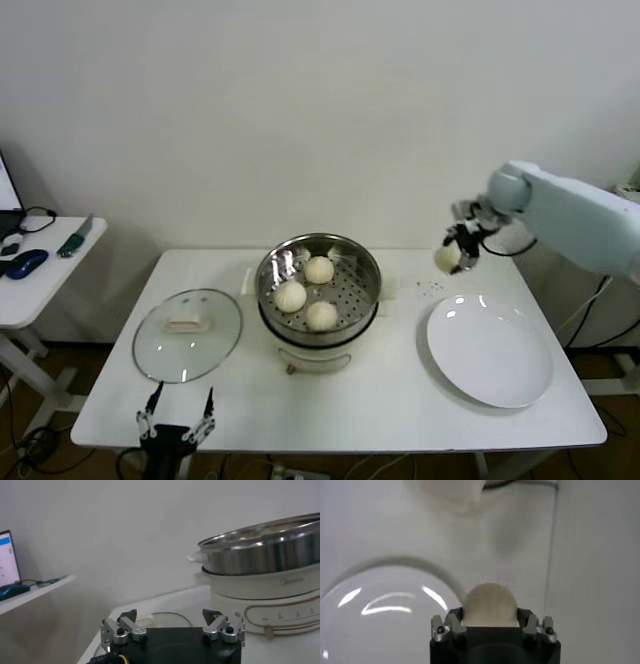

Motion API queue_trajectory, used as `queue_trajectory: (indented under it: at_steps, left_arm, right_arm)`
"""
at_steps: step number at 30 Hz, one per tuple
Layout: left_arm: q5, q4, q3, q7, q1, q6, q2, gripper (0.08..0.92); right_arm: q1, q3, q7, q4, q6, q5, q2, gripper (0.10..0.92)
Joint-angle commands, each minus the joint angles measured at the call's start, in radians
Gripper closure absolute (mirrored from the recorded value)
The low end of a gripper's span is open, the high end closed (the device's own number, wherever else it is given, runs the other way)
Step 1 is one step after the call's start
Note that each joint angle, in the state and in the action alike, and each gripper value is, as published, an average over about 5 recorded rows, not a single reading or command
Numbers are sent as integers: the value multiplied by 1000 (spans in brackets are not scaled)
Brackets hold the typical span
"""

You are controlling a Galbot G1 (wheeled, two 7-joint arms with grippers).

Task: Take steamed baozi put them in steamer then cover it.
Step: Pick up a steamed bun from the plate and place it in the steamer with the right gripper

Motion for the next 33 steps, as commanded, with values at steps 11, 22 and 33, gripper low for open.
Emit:
queue_trajectory:
  at_steps: [11, 22, 33]
  left_arm:
    - [-10, 12, 9, 3, -1, -25, 14, 177]
    - [-23, 27, -3, 3, -18, -22, 24, 177]
    - [-23, 34, -7, 3, -20, -21, 24, 177]
  right_arm:
    - [249, -326, 161, 80, -225, 611, 438, 330]
    - [153, -355, 197, 98, -253, 556, 450, 338]
    - [114, -395, 206, 138, -258, 513, 412, 331]
